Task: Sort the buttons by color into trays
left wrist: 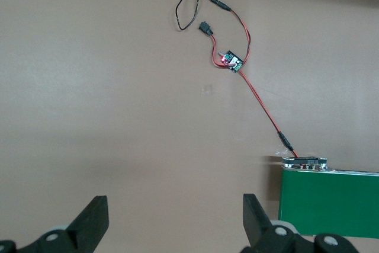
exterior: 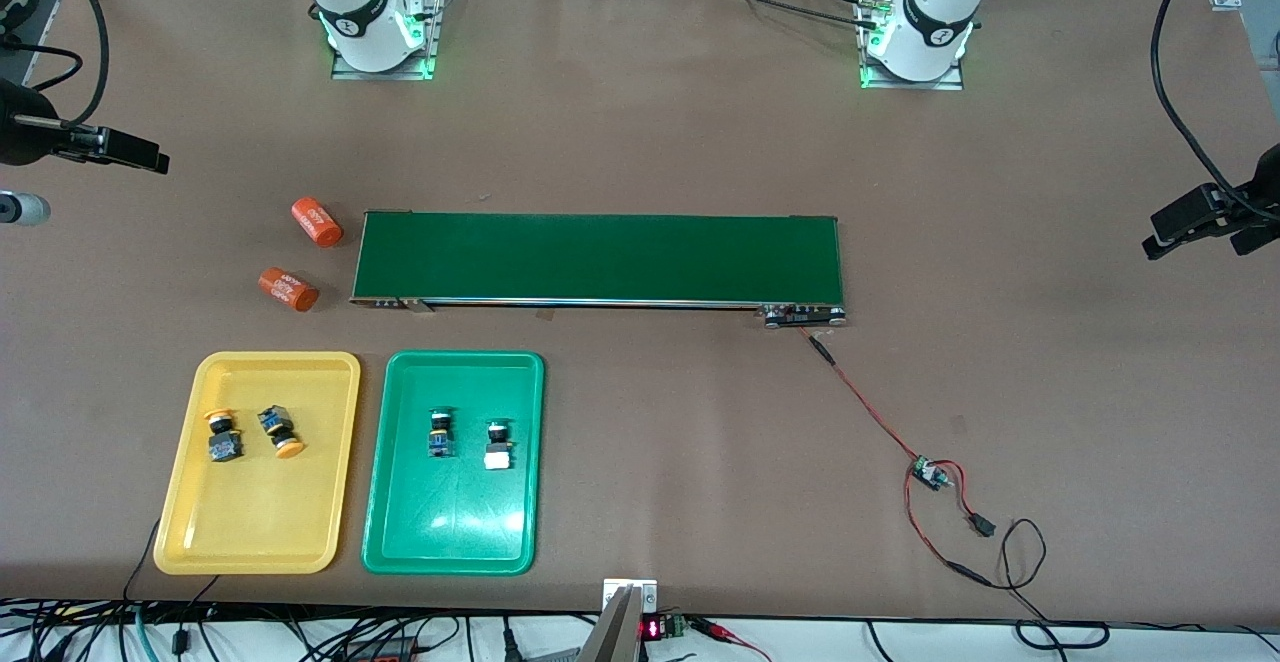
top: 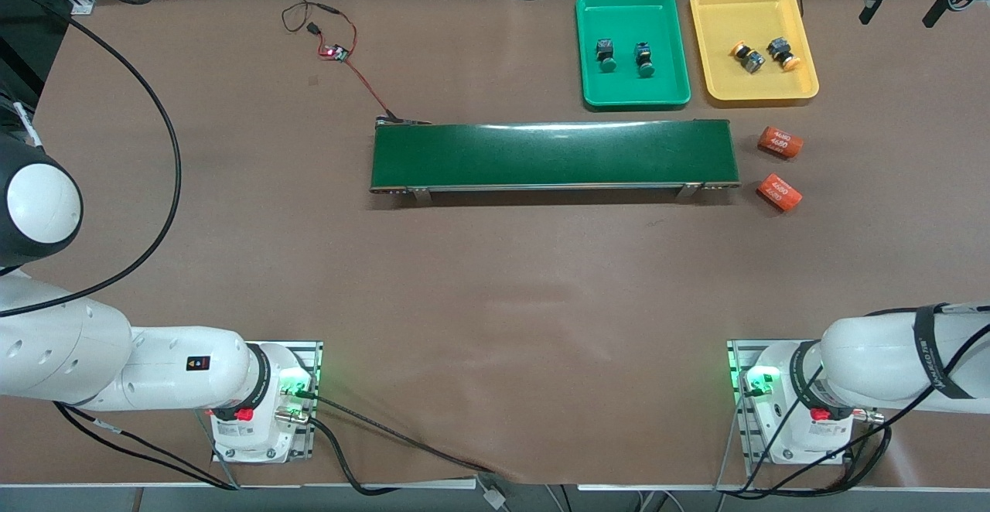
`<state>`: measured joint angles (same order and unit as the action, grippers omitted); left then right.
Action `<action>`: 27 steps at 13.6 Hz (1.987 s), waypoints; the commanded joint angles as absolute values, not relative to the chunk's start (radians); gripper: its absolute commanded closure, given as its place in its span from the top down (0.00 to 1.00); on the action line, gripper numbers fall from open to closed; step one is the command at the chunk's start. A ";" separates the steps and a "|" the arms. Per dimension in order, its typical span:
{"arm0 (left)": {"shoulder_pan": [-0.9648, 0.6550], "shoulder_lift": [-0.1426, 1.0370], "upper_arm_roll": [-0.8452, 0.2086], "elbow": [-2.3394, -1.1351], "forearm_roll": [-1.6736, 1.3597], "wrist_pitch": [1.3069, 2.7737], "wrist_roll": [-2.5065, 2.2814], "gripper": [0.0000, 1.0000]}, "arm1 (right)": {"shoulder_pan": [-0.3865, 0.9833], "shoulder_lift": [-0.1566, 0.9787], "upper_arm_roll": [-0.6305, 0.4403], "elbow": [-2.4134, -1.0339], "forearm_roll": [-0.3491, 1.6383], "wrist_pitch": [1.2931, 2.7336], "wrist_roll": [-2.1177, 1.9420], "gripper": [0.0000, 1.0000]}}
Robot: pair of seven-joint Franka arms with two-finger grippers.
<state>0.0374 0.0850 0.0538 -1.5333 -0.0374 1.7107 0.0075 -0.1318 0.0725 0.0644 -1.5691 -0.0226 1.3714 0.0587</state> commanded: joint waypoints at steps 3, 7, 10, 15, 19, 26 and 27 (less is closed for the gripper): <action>0.041 0.081 0.058 -1.531 -0.046 1.715 0.023 1.00 | -0.091 0.063 0.081 -1.578 -0.025 1.373 0.067 1.00; 0.041 0.083 0.060 -1.529 -0.046 1.713 0.023 1.00 | -0.071 0.064 0.081 -1.577 -0.020 1.384 0.068 1.00; 0.040 0.083 0.058 -1.526 -0.046 1.710 0.023 1.00 | -0.029 0.071 0.083 -1.575 -0.017 1.397 0.069 1.00; 0.040 0.081 0.058 -1.525 -0.046 1.709 0.023 1.00 | 0.031 0.077 0.083 -1.574 -0.015 1.413 0.072 1.00; 0.040 0.080 0.057 -1.526 -0.041 1.707 0.023 1.00 | 0.046 0.077 0.083 -1.574 -0.014 1.416 0.072 1.00; 0.031 0.061 0.032 -1.526 -0.035 1.664 0.021 1.00 | 0.067 0.083 0.081 -1.574 -0.012 1.425 0.113 1.00; 0.026 0.063 0.031 -1.532 -0.034 1.692 0.020 1.00 | 0.064 0.083 0.081 -1.572 -0.012 1.428 0.118 1.00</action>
